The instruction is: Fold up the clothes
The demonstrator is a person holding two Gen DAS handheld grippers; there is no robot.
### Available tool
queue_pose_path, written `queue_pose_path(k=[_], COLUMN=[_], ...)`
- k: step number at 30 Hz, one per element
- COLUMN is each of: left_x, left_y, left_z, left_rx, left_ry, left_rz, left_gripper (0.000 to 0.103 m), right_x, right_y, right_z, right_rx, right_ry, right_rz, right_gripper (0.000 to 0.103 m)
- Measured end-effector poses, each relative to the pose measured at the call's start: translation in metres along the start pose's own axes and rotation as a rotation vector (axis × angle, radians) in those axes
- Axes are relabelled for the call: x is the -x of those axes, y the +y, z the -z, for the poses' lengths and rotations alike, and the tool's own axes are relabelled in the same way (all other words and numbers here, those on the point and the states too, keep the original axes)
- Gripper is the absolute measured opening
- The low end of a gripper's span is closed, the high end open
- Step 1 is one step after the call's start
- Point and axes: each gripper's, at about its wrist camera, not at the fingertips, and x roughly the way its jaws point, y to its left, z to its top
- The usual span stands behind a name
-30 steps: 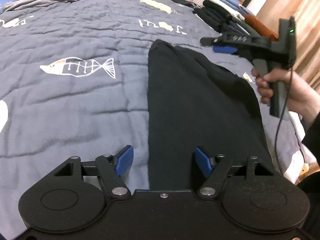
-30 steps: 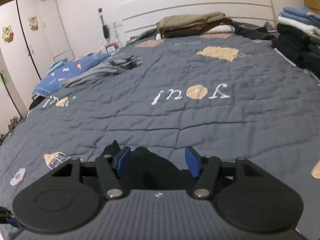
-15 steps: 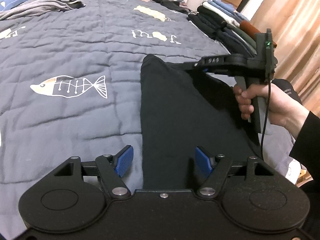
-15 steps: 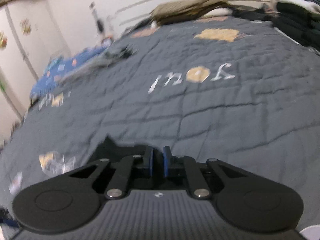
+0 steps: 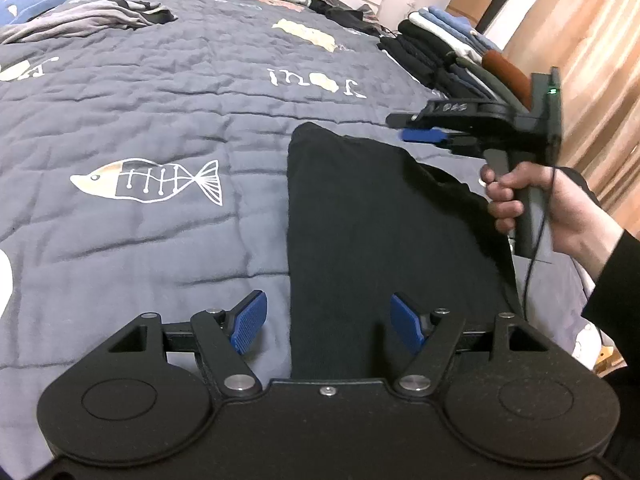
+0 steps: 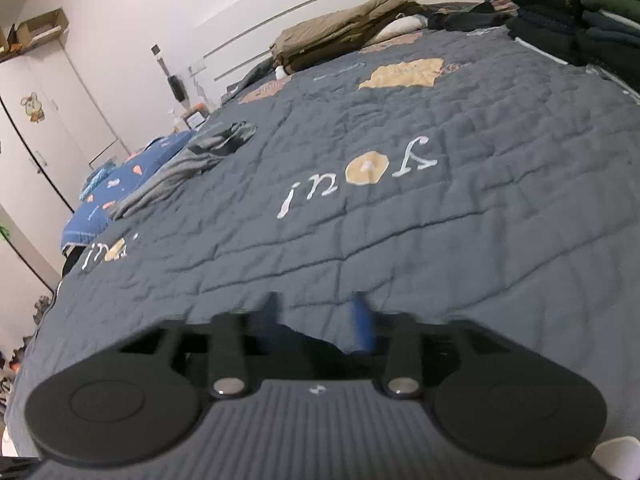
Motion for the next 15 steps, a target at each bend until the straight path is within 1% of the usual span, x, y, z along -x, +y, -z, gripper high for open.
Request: queue_pose_path(k=[2, 5, 7, 12, 15], left_x=[0.0, 0.001, 0.002, 0.007, 0.01], left_y=[0.0, -0.002, -0.004, -0.009, -0.013], left_z=[-0.001, -0.003, -0.003, -0.003, -0.003], left_rx=[0.006, 0.006, 0.005, 0.003, 0.002], left_ry=[-0.004, -0.011, -0.015, -0.031, -0.042], left_rz=[-0.002, -0.001, 0.003, 0.013, 0.014], left_gripper=[0.068, 0.068, 0.068, 0.068, 0.068], right_x=[0.005, 0.011, 0.017, 0.043, 0.062], right_y=[0.002, 0.004, 0.004, 0.002, 0.004], right_z=[-0.001, -0.002, 0.0, 0.008, 0.014], right_rx=[-0.004, -0.024, -0.032, -0.061, -0.068], right_ry=[-0.011, 0.015, 0.017, 0.006, -0.016], right_rz=[0.01, 0.024, 0.028, 0.032, 0.04], right_gripper=[0.052, 0.055, 0.055, 0.055, 0.055])
